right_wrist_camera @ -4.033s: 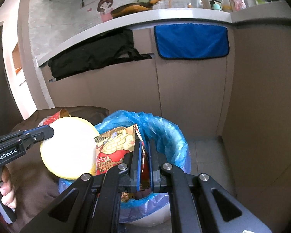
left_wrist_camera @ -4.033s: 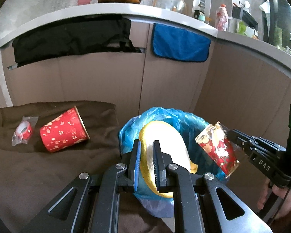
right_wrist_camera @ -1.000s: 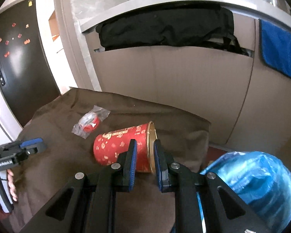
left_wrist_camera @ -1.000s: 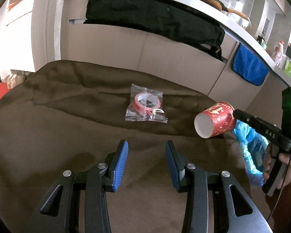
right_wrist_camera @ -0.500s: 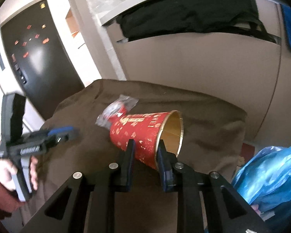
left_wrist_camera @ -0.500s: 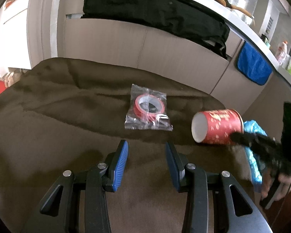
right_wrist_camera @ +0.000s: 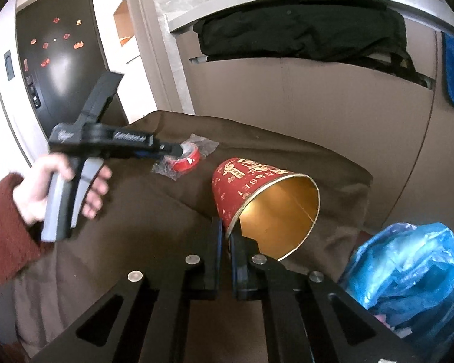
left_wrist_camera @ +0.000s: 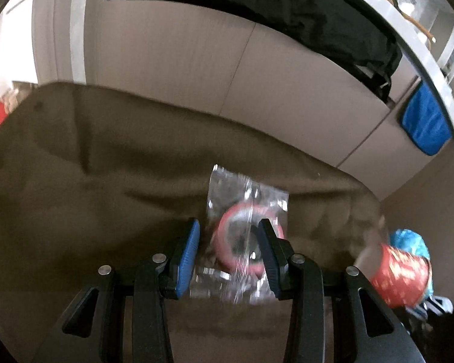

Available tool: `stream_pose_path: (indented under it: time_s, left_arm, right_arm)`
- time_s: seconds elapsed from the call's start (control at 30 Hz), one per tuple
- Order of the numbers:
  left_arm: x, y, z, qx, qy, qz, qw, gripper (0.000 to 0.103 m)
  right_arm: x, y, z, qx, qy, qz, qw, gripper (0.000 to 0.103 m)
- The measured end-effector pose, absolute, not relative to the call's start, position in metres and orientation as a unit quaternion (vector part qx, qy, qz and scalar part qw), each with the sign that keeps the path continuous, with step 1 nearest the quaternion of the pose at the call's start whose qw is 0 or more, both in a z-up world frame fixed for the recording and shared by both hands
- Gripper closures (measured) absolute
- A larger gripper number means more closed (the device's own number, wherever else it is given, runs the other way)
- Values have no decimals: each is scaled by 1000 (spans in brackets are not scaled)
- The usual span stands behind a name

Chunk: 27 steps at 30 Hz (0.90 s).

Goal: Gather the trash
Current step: 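Grasp the red paper cup rim with the right gripper while the left gripper grasps the clear tape bag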

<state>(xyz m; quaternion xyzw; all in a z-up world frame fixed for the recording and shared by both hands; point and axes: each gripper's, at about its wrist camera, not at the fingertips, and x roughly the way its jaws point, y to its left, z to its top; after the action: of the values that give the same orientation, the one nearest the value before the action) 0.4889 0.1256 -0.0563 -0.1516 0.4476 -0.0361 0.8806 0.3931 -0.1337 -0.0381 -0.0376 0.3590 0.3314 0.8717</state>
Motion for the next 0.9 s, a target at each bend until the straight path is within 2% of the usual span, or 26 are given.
stream_pose_path:
  time_s: [0.13, 0.2, 0.37, 0.63, 0.7, 0.8, 0.87, 0.9]
  left_arm:
    - [502, 112, -55, -112, 443, -18, 889, 59]
    - [505, 107, -54, -91, 442, -4, 892, 54]
    - [501, 116, -62, -85, 441, 27, 893, 31]
    - [499, 114, -66, -113, 443, 22, 889, 32]
    - [496, 111, -67, -109, 437, 15, 893, 37]
    - [488, 109, -66, -120, 431, -13, 895, 67]
    - [481, 104, -64, -105, 426, -12, 898, 79]
    - [475, 102, -62, -98, 422, -13, 901, 80]
  right_arm:
    - [391, -135, -41, -39, 360, 331, 871, 99]
    - [391, -137, -41, -35, 360, 330, 872, 99]
    - [386, -137, -40, -31, 357, 327, 874, 99]
    - [381, -135, -34, -34, 350, 329, 877, 99]
    - [380, -134, -34, -36, 349, 329, 877, 98]
    - [378, -132, -33, -41, 350, 328, 877, 98]
    - [376, -132, -33, -42, 351, 327, 876, 98]
    - [375, -132, -33, -41, 351, 327, 876, 98]
